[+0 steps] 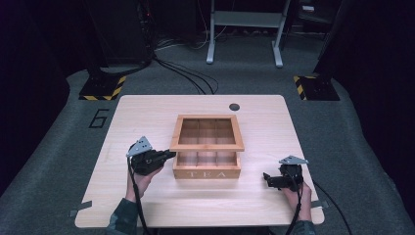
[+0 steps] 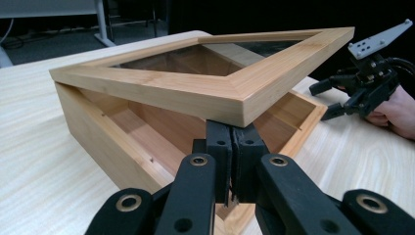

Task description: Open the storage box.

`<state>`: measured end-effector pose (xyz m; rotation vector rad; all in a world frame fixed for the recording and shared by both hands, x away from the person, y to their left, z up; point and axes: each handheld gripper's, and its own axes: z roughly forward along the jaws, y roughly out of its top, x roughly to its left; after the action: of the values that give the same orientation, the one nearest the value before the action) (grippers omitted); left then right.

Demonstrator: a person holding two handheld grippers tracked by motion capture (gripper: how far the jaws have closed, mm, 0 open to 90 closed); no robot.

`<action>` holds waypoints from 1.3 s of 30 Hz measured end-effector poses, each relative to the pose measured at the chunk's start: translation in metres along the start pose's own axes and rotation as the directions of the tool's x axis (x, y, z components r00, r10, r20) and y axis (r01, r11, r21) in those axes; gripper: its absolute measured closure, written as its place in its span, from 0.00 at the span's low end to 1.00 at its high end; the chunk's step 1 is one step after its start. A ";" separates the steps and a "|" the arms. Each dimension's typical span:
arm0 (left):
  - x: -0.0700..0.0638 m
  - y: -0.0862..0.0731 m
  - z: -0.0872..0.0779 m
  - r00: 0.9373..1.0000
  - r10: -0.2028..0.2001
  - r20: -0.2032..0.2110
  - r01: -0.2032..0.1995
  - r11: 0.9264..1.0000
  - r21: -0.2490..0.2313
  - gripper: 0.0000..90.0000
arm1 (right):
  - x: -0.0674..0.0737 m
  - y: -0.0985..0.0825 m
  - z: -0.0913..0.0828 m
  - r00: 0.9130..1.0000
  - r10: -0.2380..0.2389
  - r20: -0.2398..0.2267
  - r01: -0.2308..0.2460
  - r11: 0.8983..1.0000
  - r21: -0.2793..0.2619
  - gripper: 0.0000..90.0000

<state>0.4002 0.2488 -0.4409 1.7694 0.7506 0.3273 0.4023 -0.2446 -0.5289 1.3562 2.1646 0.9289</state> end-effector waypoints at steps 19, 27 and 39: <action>0.011 0.030 0.007 1.000 0.028 -0.007 -0.028 0.999 -0.039 0.97 | 0.000 0.000 0.000 1.000 -0.001 -0.001 0.001 1.000 0.000 0.05; 0.015 0.040 0.009 0.999 0.036 -0.015 -0.037 0.998 -0.047 0.97 | 0.000 0.000 0.000 1.000 0.003 0.000 -0.003 1.000 -0.001 0.05; 0.020 0.053 0.015 0.999 0.042 -0.022 -0.043 0.998 -0.056 0.97 | 0.000 0.000 0.000 1.000 0.003 -0.001 -0.003 1.000 -0.001 0.05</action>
<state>0.4405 0.2416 -0.3998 1.7330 0.7125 0.3924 0.4023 -0.2444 -0.5289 1.3590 2.1627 0.9315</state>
